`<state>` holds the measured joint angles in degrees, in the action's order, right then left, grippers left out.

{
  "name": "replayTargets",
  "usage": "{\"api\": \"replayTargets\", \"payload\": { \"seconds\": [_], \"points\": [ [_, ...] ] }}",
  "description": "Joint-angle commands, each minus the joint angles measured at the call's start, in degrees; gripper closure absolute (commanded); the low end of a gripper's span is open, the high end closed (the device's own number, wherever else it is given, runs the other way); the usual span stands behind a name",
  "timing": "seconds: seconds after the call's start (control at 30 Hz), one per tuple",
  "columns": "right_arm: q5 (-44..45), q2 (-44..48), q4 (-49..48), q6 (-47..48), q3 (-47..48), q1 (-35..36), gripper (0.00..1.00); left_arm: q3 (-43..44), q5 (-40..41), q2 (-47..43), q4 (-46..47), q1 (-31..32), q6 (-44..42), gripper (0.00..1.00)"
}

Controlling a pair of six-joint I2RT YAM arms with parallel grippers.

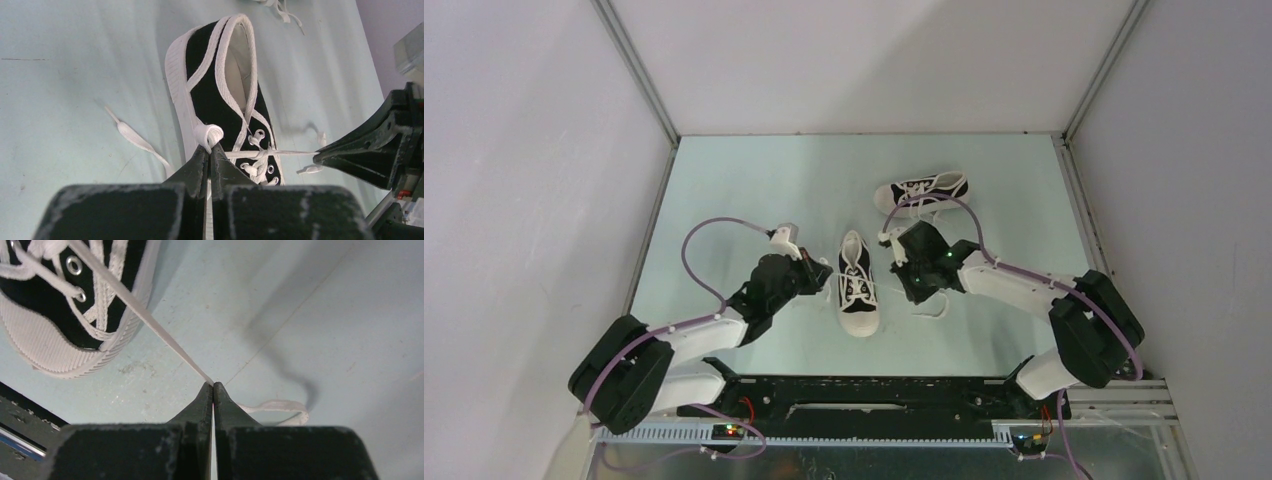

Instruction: Tie the shoes

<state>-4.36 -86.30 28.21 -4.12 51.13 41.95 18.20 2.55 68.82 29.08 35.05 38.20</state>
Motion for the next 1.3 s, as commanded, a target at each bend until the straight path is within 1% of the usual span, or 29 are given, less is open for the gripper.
{"api": "replayTargets", "payload": {
  "seconds": [0.0, 0.07, 0.13, 0.2, 0.3, 0.4, 0.47, 0.53, 0.6, 0.7, 0.8, 0.9, 0.97, 1.07, 1.17, 1.27],
  "points": [
    [3.77, 3.93, 2.94, -4.29, 0.17, -2.51, 1.0, 1.16, 3.83, -0.92, -0.8, -0.79, -1.28, 1.0],
    [3.52, 5.07, 2.61, -3.89, 0.19, -2.78, 1.0, 1.52, 2.75, -0.65, 0.7, -0.77, -2.88, 1.0],
    [1.53, 5.95, 1.31, -2.71, 0.19, -2.41, 1.0, 2.21, -2.46, 0.13, 2.91, -0.73, -5.91, 1.0],
    [-0.48, 6.86, -0.86, -2.39, 0.18, -1.84, 1.0, 3.94, -5.47, 0.92, 2.15, -0.6, -9.1, 1.0],
    [-3.21, 7.51, -3.85, -2.75, 0.19, -1.7, 1.0, 6.18, -7.21, 1.19, 0.64, -0.14, -13.99, 1.0],
    [-6.77, 7.78, -7.63, -3.66, 0.15, -2.12, 1.0, 6.95, -8.79, 0.77, -1.13, 0.04, -16.88, 1.0],
    [-8.9, 7.51, -9.93, -4.57, 0.18, -2.42, 1.0, 7.27, -9.02, 0.26, -1.97, 0.66, -19.7, 1.0],
    [-10.57, 7.23, -12.3, -5.72, 0.19, -2.85, 1.0, 7.96, -8.06, -0.4, -3.14, 2.26, -24.97, 1.0],
    [-11.48, 7.03, -14.37, -7.23, 0.24, -3.39, 1.0, 9.39, -6.76, -0.15, -5.81, 2.96, -28.02, 1.0],
    [-11.44, 6.6, -15.85, -9.43, 0.73, -4.01, 1.0, 10.7, -7.47, 0.7, -8.26, 3.41, -31.58, 1.0],
    [-12.0, 6.29, -16.32, -10.29, 1.16, -4.64, 1.0, 10.45, -8.53, 0.91, -6.87, 4.56, -35.6, 1.0],
    [-12.48, 6.6, -17.2, -11.82, 1.33, -5.16, 1.0, 10.09, -8.18, 0.88, -4.58, 5.62, -37.73, 1.0],
    [-13.07, 6.74, -18.04, -12.63, 1.34, -5.54, 1.0, 10.73, -7.63, 1.44, -4.85, 5.98, -38.06, 1.0],
    [-13.74, 6.74, -19.21, -13.84, 1.33, -6.21, 1.0, 11.64, -10.05, 3.02, -4.85, 6.28, -41.12, 0.99],
    [-14.15, 6.19, -17.88, -14.95, 2.29, -7.37, 0.99, 12.7, -9.24, 4.13, -6.25, 6.47, -41.77, 1.0],
    [-16.46, 5.39, -16.6, -16.04, 3.82, -9.28, 0.99, 14.01, -11.61, 5.29, -8.73, 6.67, -44.53, 1.0]
  ]
}}
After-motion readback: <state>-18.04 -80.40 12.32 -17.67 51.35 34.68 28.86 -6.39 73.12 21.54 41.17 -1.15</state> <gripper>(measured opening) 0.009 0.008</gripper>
